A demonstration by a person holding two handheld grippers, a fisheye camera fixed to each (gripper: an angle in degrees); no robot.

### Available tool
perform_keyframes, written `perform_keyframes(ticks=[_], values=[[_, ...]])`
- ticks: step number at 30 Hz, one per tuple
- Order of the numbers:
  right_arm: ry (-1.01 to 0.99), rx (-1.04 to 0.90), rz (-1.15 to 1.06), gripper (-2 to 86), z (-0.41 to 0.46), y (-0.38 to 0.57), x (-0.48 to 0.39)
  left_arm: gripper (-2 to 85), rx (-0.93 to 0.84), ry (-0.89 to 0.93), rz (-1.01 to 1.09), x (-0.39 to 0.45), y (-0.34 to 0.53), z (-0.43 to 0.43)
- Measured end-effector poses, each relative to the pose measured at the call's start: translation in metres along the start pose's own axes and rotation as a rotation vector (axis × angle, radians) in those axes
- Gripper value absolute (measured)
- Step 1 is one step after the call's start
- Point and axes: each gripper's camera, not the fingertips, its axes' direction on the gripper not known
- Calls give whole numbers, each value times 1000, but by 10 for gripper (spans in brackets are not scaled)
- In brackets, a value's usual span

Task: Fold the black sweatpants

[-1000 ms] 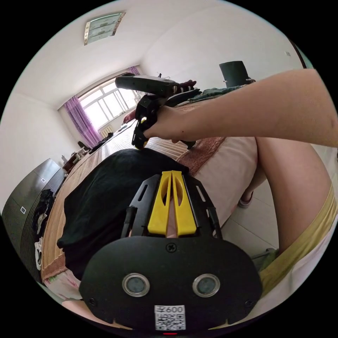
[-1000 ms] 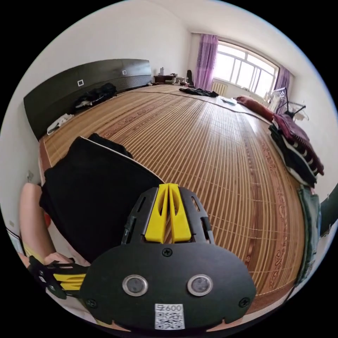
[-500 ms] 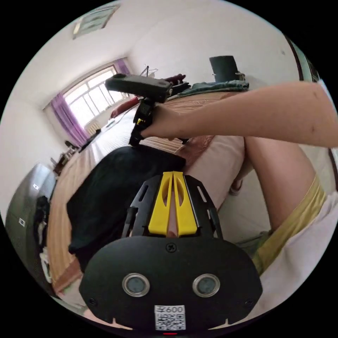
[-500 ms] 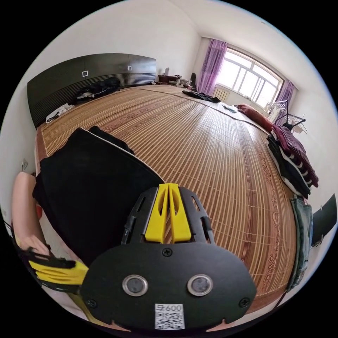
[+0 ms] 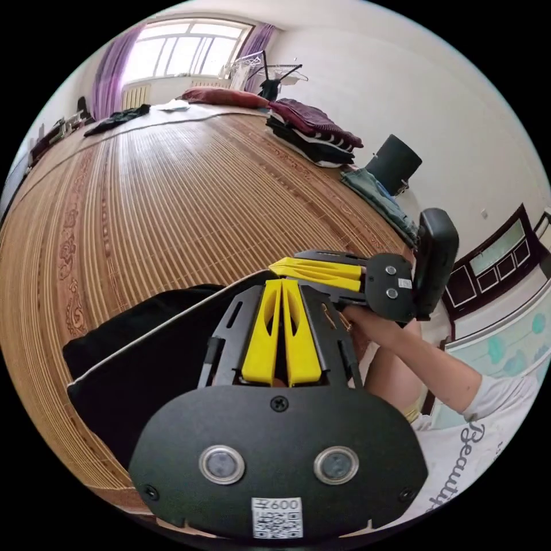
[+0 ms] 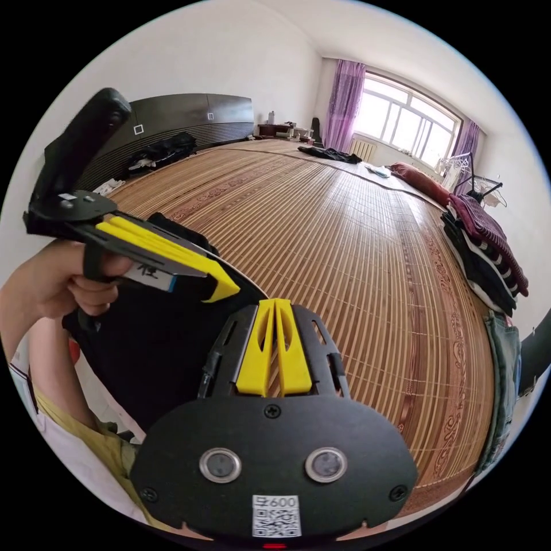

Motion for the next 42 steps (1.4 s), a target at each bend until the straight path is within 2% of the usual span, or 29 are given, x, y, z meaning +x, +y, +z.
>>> perform_keyframes(ticks=[5, 15, 23, 31, 38, 40, 42], values=[[-69, -2, 47, -8, -1, 4, 24, 5, 0, 200, -120, -44, -27, -63], [-38, 0, 27, -8, -8, 3, 33, 5, 62, 340, -284, -109, -22, -213], [-144, 1, 113, -8, -17, -1, 77, 5, 81, 302, -363, -130, 6, -318], [-164, 5, 131, -8, -28, -7, 96, 5, 86, 229, -431, -142, 44, -415], [-175, 1, 140, -8, -37, -15, 109, 8, 143, 15, -497, -113, 64, -487], [-161, 0, 131, -9, -39, -18, 107, 12, 217, 75, -499, -111, 68, -504], [-151, 1, 125, -9, -42, -20, 107, 29, 307, 222, -552, -118, 73, -516]])
